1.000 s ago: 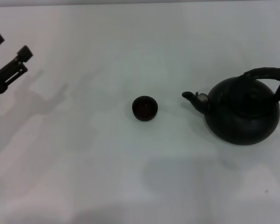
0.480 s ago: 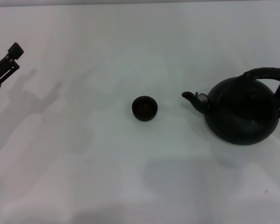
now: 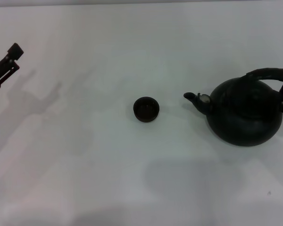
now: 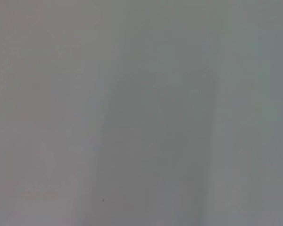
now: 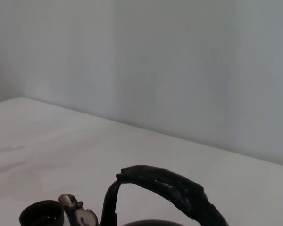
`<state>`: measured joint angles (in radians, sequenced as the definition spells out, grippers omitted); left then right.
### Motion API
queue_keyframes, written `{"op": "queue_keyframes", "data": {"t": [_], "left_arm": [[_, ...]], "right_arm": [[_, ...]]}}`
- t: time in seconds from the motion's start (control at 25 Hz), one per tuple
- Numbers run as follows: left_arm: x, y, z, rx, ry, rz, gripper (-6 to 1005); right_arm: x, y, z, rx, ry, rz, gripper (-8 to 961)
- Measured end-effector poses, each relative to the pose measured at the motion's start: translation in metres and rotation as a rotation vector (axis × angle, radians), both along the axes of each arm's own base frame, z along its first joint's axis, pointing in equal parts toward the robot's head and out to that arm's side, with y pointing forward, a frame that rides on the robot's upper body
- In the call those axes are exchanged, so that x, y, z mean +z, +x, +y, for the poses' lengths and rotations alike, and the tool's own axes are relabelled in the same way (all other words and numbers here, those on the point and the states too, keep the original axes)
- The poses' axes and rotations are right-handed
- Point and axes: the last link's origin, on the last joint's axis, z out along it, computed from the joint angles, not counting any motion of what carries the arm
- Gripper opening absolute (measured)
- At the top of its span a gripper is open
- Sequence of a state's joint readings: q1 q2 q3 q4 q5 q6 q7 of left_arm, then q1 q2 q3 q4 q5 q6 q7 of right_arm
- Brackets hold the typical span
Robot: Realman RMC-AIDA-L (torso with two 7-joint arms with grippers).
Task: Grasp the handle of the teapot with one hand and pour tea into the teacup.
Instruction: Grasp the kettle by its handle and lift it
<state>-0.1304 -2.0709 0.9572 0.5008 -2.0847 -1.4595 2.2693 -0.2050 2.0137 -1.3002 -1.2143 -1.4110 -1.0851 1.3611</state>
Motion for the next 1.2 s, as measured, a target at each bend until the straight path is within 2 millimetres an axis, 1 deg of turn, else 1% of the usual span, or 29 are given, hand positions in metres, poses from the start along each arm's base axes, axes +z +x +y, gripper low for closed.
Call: {"op": "queue_keyframes", "data": {"t": [0.24, 0.44, 0.56, 0.76, 1.04, 1.2], "left_arm": [[0.000, 0.000, 0.001, 0.001, 0.000, 0.001, 872], [0.000, 0.000, 0.000, 0.003, -0.001, 0.001, 873], [-0.002, -0.002, -0.001, 0.011, -0.003, -0.002, 873], [-0.001, -0.004, 0.000, 0.027, 0.001, -0.001, 873], [-0.001, -0.004, 0.001, 0.026, 0.001, 0.000, 873], [-0.001, -0.004, 0.001, 0.027, 0.001, -0.002, 873]], "right_arm": [[-0.010, 0.004, 0.009, -0.015, -0.027, 0.027, 654], [-0.011, 0.003, 0.011, -0.010, -0.028, 0.024, 456], [-0.007, 0.004, 0.011, -0.011, -0.014, 0.019, 373], [-0.002, 0.004, 0.011, -0.004, 0.002, 0.014, 203], [-0.003, 0.002, 0.012, 0.018, 0.007, 0.003, 171], [-0.001, -0.002, 0.015, 0.025, 0.033, 0.025, 153]]}}
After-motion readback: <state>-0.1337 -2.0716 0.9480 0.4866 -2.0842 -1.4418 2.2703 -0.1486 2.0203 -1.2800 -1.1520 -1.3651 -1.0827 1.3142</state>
